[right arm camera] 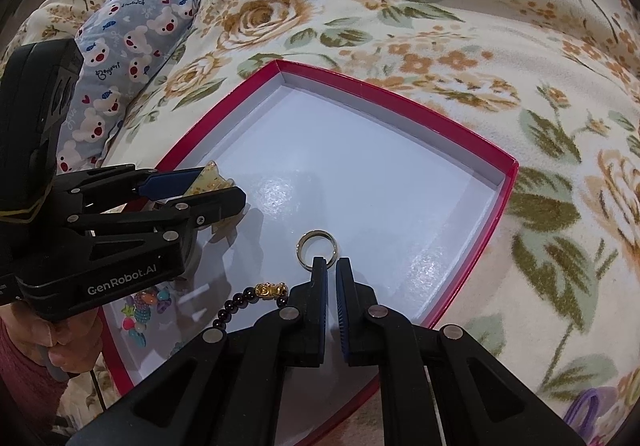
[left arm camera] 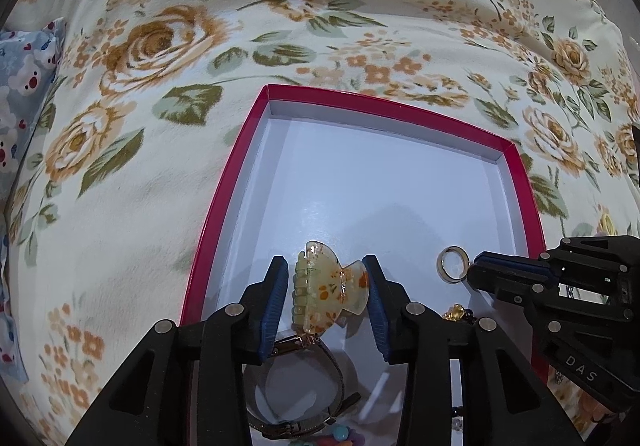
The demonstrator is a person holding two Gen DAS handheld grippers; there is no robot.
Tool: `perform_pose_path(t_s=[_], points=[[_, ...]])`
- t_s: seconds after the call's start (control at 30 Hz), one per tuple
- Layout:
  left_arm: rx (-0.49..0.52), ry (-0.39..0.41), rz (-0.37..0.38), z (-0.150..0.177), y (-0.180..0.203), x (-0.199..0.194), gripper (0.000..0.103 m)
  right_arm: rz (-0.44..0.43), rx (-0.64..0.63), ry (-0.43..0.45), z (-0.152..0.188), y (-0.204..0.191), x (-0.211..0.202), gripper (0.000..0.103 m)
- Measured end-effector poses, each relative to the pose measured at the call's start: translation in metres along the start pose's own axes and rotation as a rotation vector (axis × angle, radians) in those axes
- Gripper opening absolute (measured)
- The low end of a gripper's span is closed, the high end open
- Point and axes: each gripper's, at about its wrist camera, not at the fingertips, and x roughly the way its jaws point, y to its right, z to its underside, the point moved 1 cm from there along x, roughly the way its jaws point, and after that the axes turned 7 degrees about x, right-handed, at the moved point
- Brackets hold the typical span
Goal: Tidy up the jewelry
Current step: 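Open the left tool to drop the claw clip while the right tool releases the gold ring, then move both open tools back to the remaining jewelry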
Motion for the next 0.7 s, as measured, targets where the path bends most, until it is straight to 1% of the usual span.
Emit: perform_pose_path(t_s=[0.1,0.27,0.3,0.37,0.43,0.53,0.6,0.67,0.7], points=[[-0.007,-0.003,-0.001,0.000,-0.001,-0.001,0.038,-0.007,0.008,0.015,0.000,0.000,-0.005,0.008],[-0.022,0.005,-0.004,0.004,-0.004,-0.008,0.049,-0.042,0.042,0.072,0.004,0.002,-0.032,0.010],[-0.027,0.009,-0.003,0.006,-0.004,-0.010,0.051,-0.050,0.052,0.089,0.007,0.003,-0.041,0.011],[-0.041,0.018,-0.003,0.009,-0.006,-0.016,0.055,-0.061,0.069,0.110,0.012,0.007,-0.052,0.018],[-0.060,0.029,0.000,0.014,-0.008,-0.024,0.058,-0.069,0.095,0.137,0.023,0.013,-0.067,0.023],[-0.092,0.055,0.006,0.022,-0.009,-0.038,0.063,-0.069,0.133,0.159,0.038,0.022,-0.083,0.025],[-0.120,0.078,0.018,0.030,-0.008,-0.052,0.065,-0.066,0.160,0.172,0.050,0.029,-0.093,0.028],[-0.139,0.099,0.032,0.038,-0.004,-0.064,0.068,-0.064,0.191,0.187,0.062,0.038,-0.103,0.034],[-0.149,0.110,0.041,0.042,-0.002,-0.070,0.070,-0.059,0.207,0.194,0.069,0.043,-0.107,0.035]])
